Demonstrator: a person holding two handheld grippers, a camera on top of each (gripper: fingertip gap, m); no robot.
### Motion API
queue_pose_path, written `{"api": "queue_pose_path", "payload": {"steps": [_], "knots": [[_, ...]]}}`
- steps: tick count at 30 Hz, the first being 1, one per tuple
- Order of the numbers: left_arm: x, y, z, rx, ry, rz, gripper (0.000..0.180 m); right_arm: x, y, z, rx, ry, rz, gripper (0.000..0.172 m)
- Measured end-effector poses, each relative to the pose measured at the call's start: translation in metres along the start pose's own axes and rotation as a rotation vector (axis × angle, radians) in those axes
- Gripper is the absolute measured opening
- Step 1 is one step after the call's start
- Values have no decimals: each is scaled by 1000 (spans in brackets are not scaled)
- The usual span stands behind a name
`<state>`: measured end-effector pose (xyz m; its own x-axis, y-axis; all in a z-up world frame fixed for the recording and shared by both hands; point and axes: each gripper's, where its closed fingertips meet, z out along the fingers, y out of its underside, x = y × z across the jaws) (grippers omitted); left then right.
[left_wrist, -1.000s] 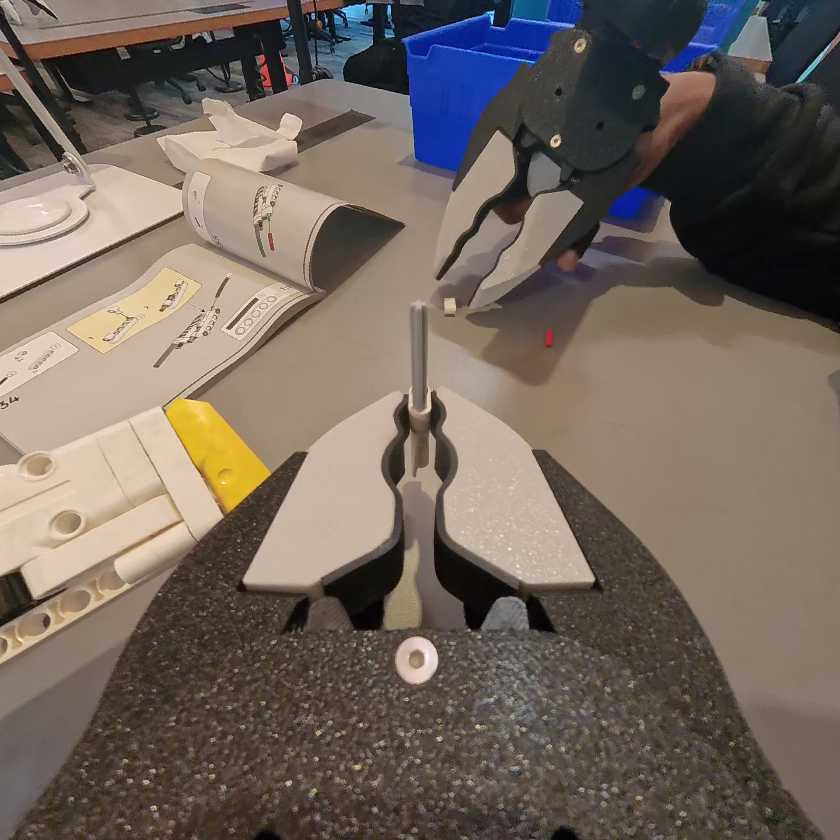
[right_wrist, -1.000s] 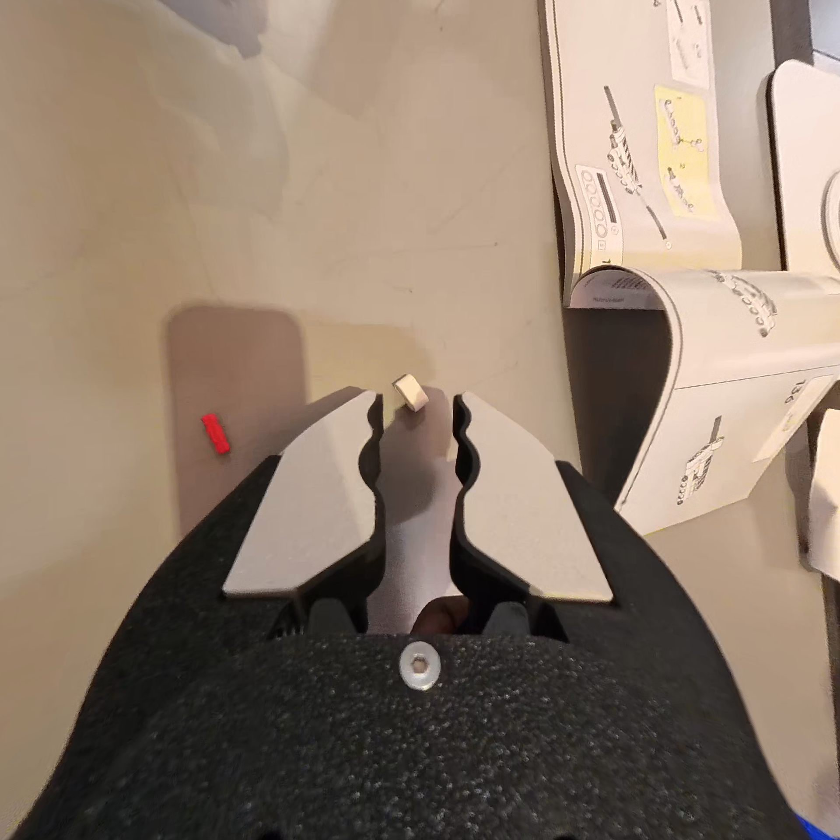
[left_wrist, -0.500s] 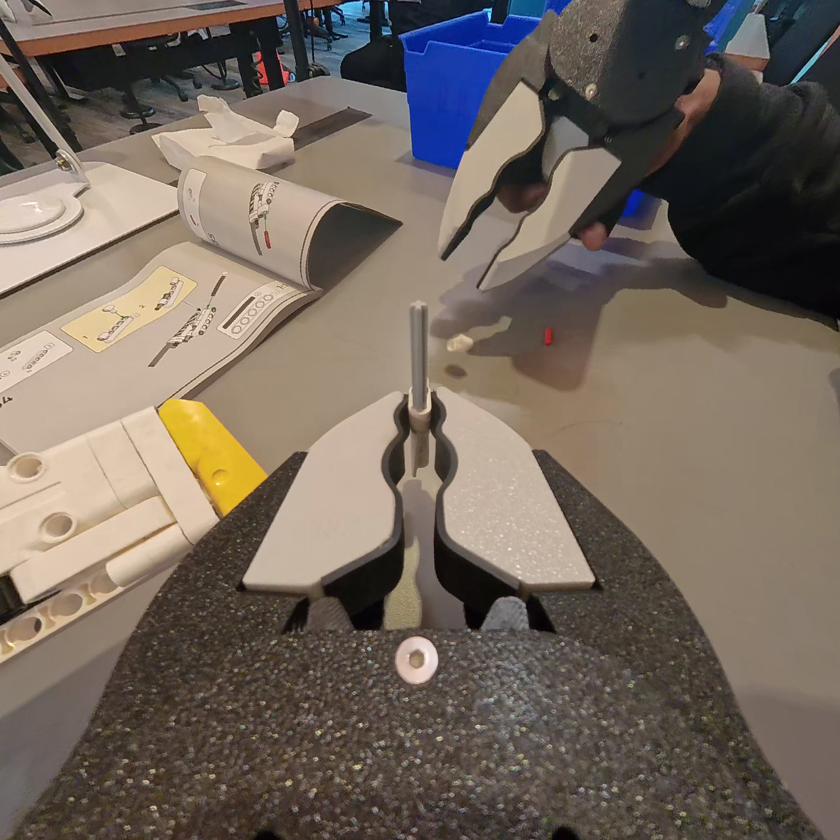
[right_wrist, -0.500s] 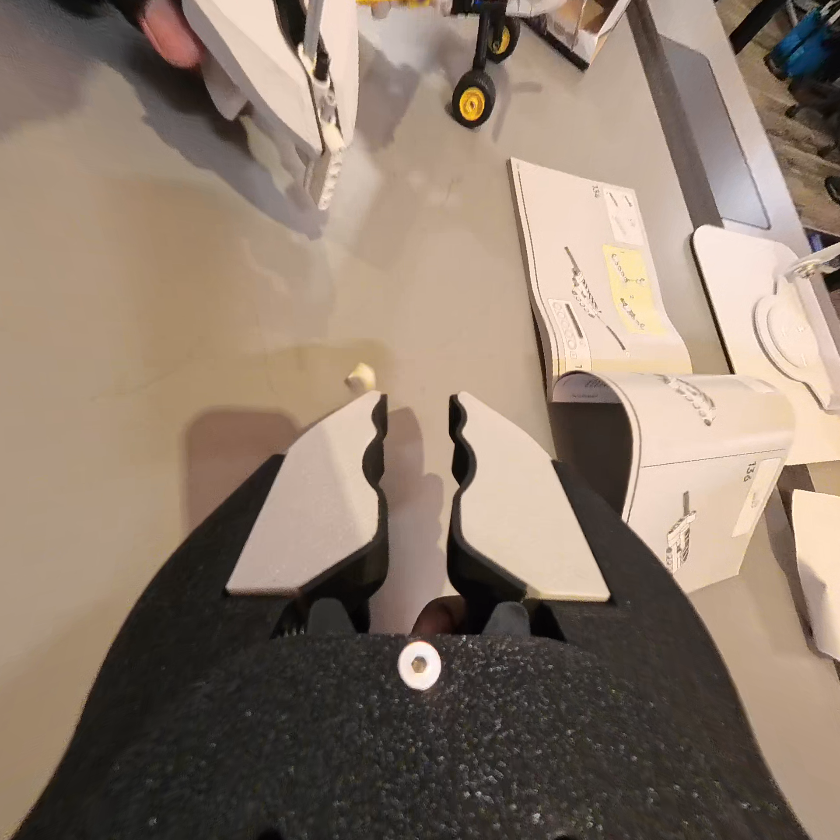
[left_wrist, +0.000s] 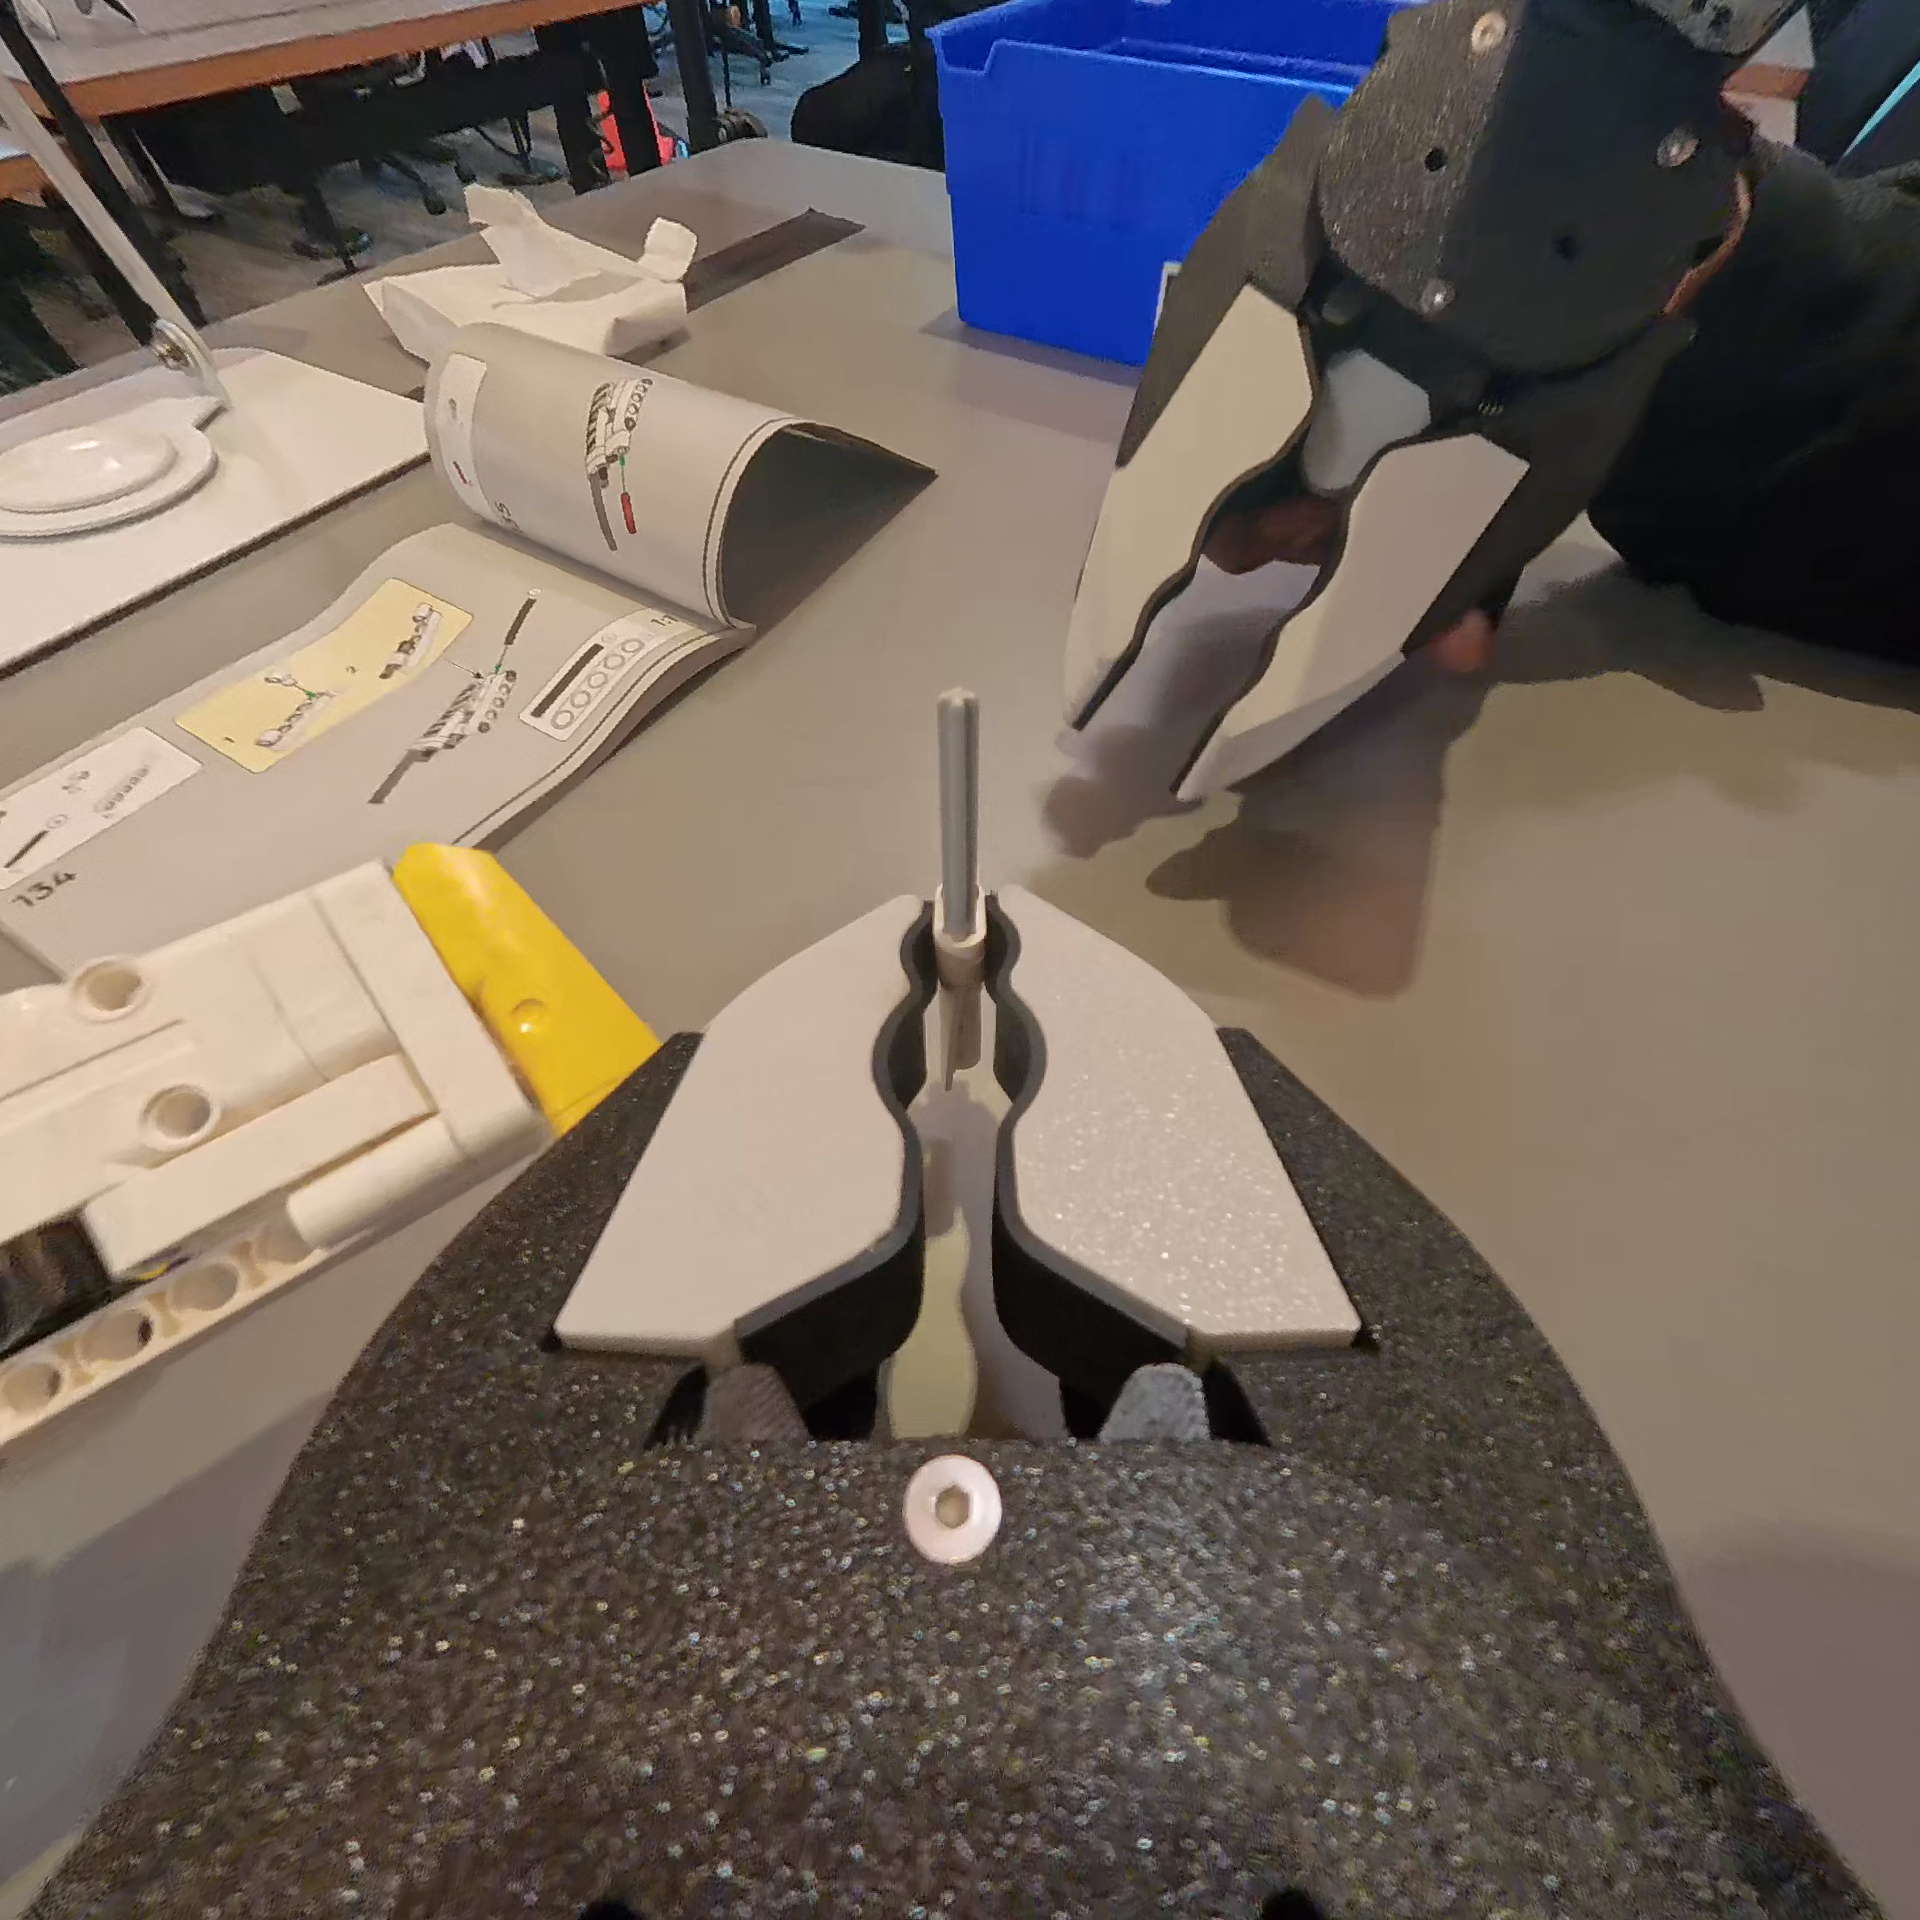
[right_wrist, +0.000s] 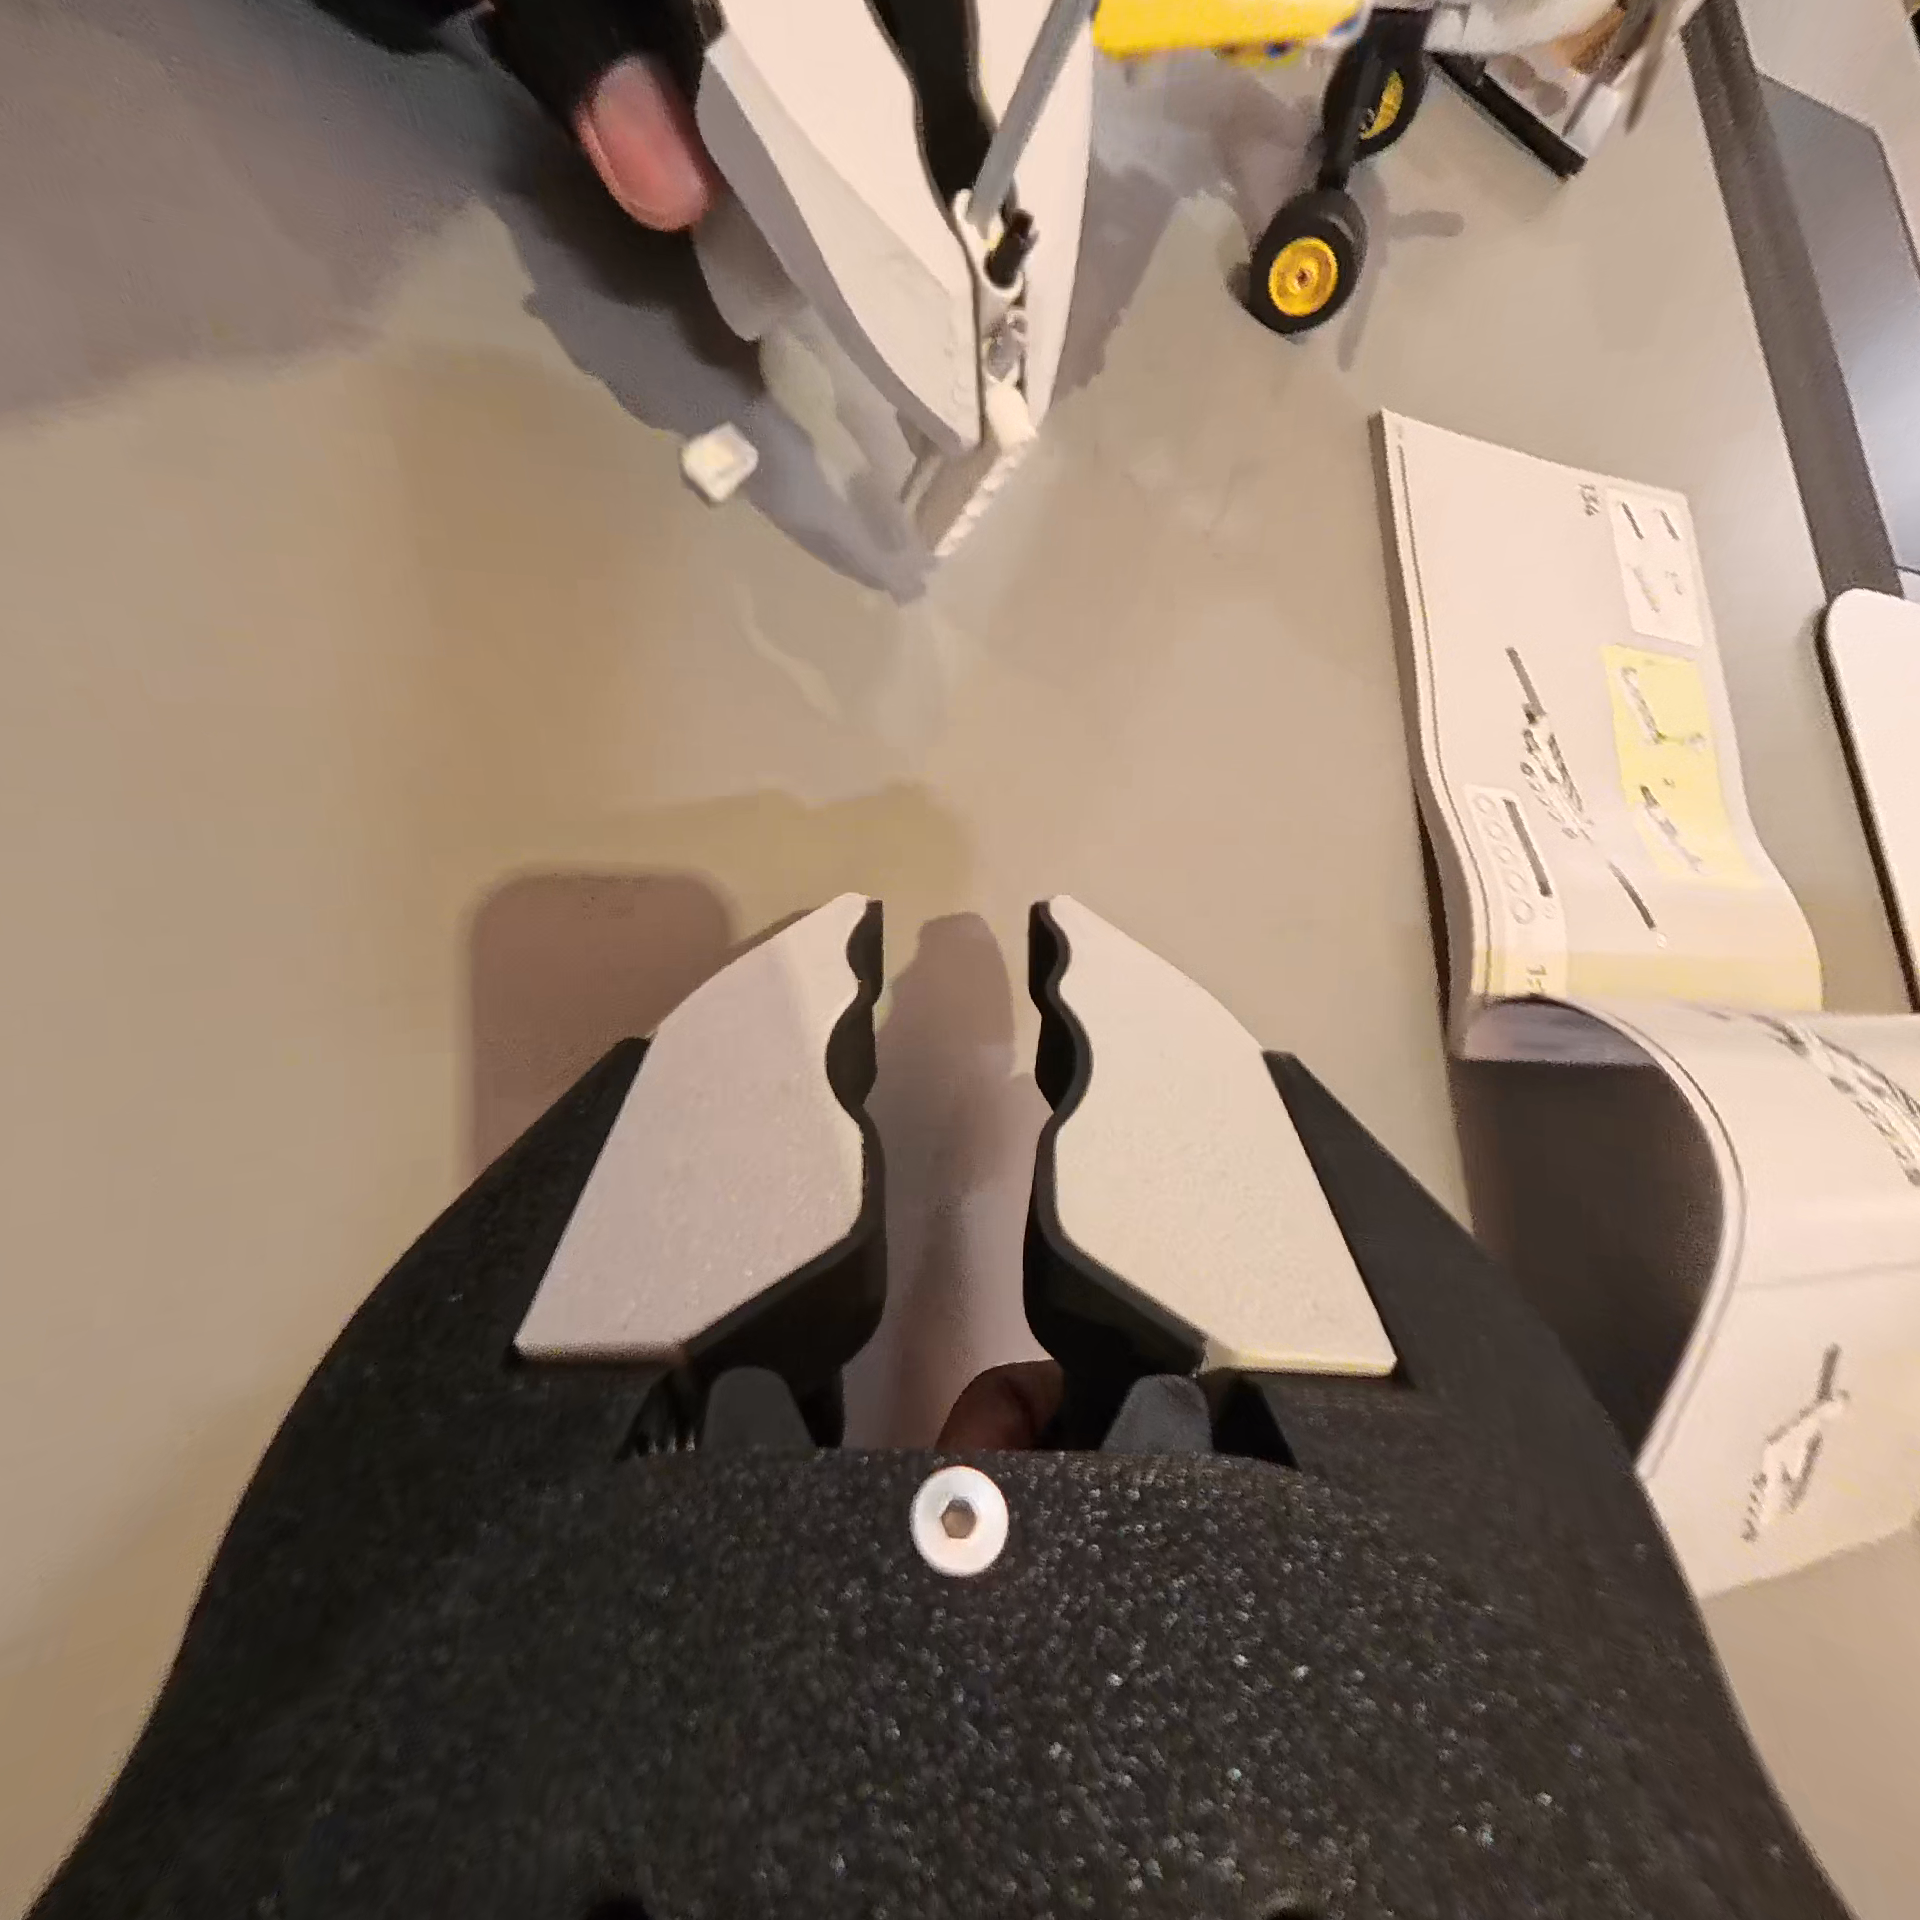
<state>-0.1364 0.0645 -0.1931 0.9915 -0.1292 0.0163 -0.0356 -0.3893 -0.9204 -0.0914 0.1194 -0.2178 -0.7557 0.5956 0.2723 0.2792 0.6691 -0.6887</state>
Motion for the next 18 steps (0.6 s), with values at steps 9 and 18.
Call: {"api": "queue_pose_path", "payload": {"steps": [9,18], "knots": [[-16,-6,-40,115,-54,-64,8,-34,-40,37,40,-61,38,26],[-17,-5,-48,108,-92,-24,8,-61,-77,78,17,-118,116,30]]}}
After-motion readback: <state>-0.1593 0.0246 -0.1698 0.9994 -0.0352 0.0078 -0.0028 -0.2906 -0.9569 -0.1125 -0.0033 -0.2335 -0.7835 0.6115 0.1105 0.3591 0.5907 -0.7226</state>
